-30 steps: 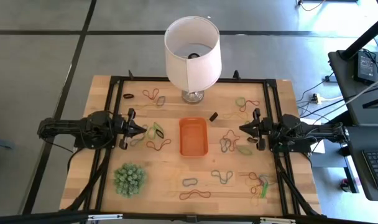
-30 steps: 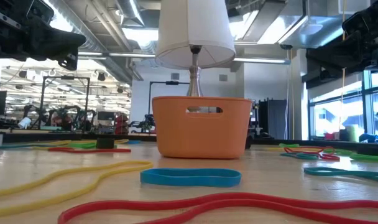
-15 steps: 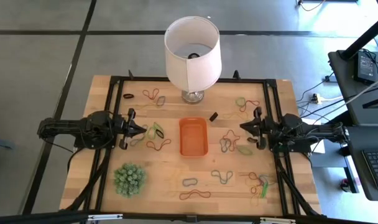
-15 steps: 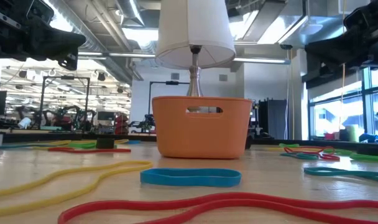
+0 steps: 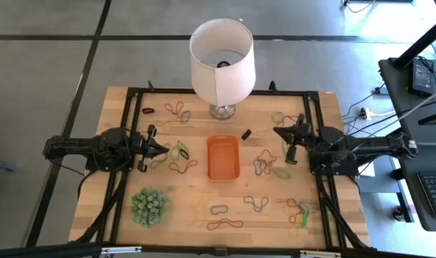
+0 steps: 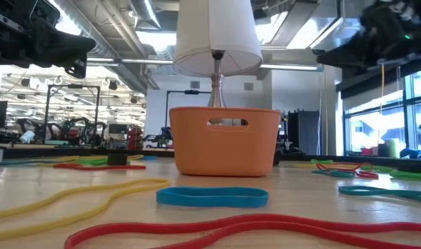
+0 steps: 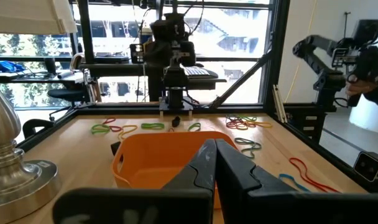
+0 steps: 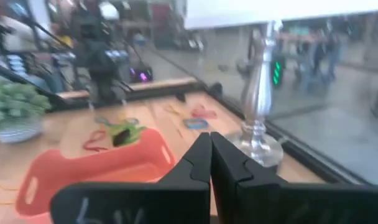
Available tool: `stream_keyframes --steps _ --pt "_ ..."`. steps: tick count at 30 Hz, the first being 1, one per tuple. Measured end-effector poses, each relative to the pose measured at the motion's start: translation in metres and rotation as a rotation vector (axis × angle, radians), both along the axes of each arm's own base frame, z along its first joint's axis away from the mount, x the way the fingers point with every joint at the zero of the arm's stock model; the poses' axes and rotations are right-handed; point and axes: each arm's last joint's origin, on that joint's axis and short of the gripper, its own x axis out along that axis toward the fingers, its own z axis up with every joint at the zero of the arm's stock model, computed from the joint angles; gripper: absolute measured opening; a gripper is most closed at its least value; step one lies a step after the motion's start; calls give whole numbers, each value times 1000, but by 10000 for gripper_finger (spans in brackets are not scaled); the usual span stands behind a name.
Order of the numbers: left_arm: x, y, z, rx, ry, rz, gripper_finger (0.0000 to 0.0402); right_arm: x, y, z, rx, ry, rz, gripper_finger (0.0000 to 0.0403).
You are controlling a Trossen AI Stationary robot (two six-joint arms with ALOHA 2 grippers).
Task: Pick and place rubber bands into bin
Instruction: Put the yellow rubber band into the orange bin
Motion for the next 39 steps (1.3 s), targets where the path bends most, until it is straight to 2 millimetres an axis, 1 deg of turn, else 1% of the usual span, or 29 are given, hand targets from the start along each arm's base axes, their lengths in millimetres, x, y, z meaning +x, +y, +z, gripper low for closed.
stream_keyframes --steps 4,6,11,15,20,24,27,30,33,39 --pt "0 0 0 0 0 0 1 26 -8 16 78 127 -78 1" --pt "0 0 0 0 0 0 1 41 -13 19 135 224 -124 1" --pt "0 0 0 0 0 0 1 70 -32 16 300 453 -275 4" --pt "0 0 0 0 0 0 1 80 -48 3 428 631 -386 7" --pt "0 0 0 0 0 0 1 82 -70 -21 600 802 -423 9" --pt "0 0 0 0 0 0 1 78 -93 -38 703 872 -428 9" --pt "0 0 0 0 0 0 1 75 -109 -50 761 916 -389 13" --pt "0 0 0 0 0 0 1 70 -122 -60 763 975 -364 32" --pt "0 0 0 0 -1 0 1 66 -130 -68 740 1032 -338 62" --pt "0 0 0 0 1 0 1 66 -138 -75 637 1088 -245 120"
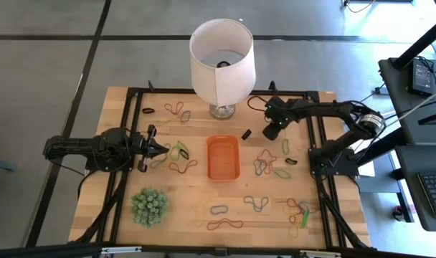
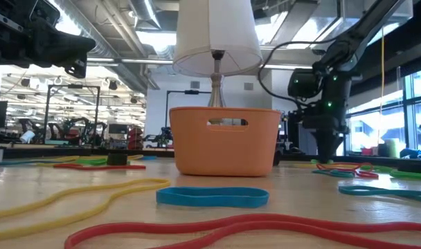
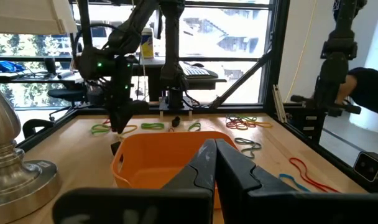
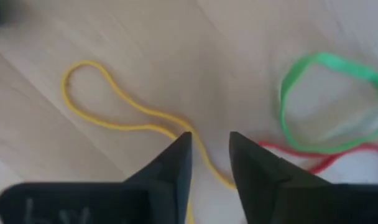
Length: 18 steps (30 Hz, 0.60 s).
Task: Pick and place rubber bands into bin
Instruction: Put the yellow rubber band into the orange bin
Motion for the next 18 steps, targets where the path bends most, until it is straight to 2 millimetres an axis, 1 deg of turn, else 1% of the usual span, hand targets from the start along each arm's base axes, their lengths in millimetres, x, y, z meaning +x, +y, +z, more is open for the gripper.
stream_keyframes --steps 4,8,10,13,18 --pt "0 0 0 0 -1 0 1 2 -2 -2 -26 3 92 134" --pt "0 0 0 0 0 -1 1 4 -3 -8 -15 31 136 135" --pt "0 0 0 0 -1 0 1 4 -3 -12 3 54 146 129" --pt "0 0 0 0 0 0 1 5 -3 -17 19 74 151 101" --pt "0 0 0 0 -1 0 1 6 0 -17 19 78 165 15"
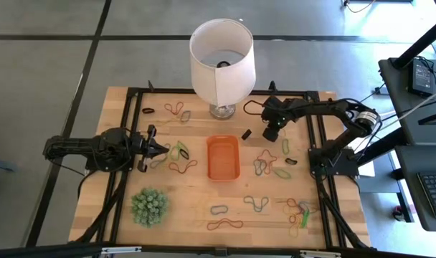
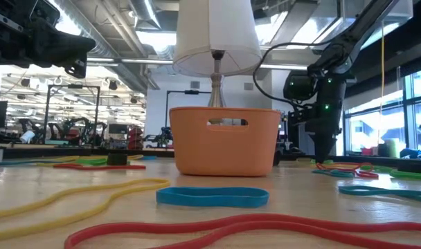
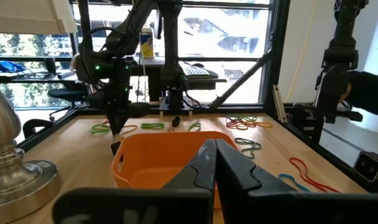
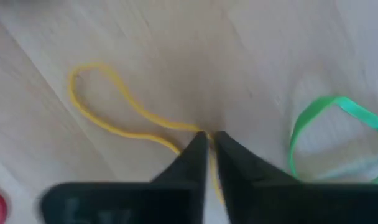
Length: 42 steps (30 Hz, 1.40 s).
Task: Pick and place rubber bands into bin
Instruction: Put the yellow rubber band into the orange bin
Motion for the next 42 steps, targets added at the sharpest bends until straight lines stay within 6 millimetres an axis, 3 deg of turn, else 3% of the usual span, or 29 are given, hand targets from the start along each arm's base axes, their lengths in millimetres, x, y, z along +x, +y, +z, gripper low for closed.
stream_keyframes --steps 8,13,19,35,42 --pt "0 0 0 0 1 0 1 -11 22 19 47 17 -12 3" --pt "0 0 0 0 1 -1 1 -19 39 45 -22 21 -67 2" --pt "0 0 0 0 1 0 1 -14 60 87 -95 -135 -69 1" --pt "0 0 0 0 1 0 1 25 117 201 -244 -457 108 0" --pt "0 0 0 0 1 -1 1 51 147 225 -217 -606 200 0"
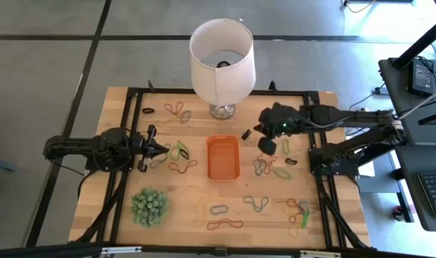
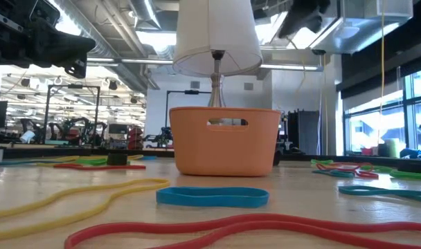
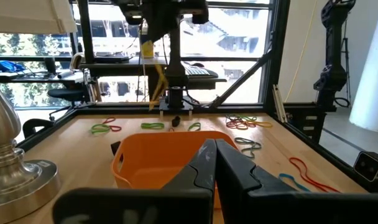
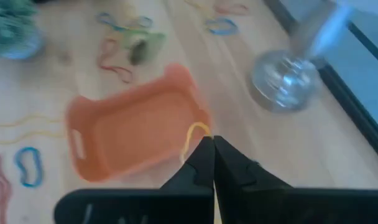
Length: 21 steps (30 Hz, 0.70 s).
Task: Pick and place rubber bands into bin
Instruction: Put the yellow rubber band into the orange bin
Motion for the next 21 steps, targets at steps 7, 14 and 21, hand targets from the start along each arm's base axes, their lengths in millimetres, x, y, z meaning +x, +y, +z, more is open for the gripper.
stream_keyframes --steps 7,14,21 --pt "0 0 0 0 0 0 1 42 27 -21 3 -26 91 0" --pt "0 0 0 0 0 0 1 80 35 -69 -3 94 103 0" --pt "0 0 0 0 1 0 1 112 29 -118 -9 172 81 0"
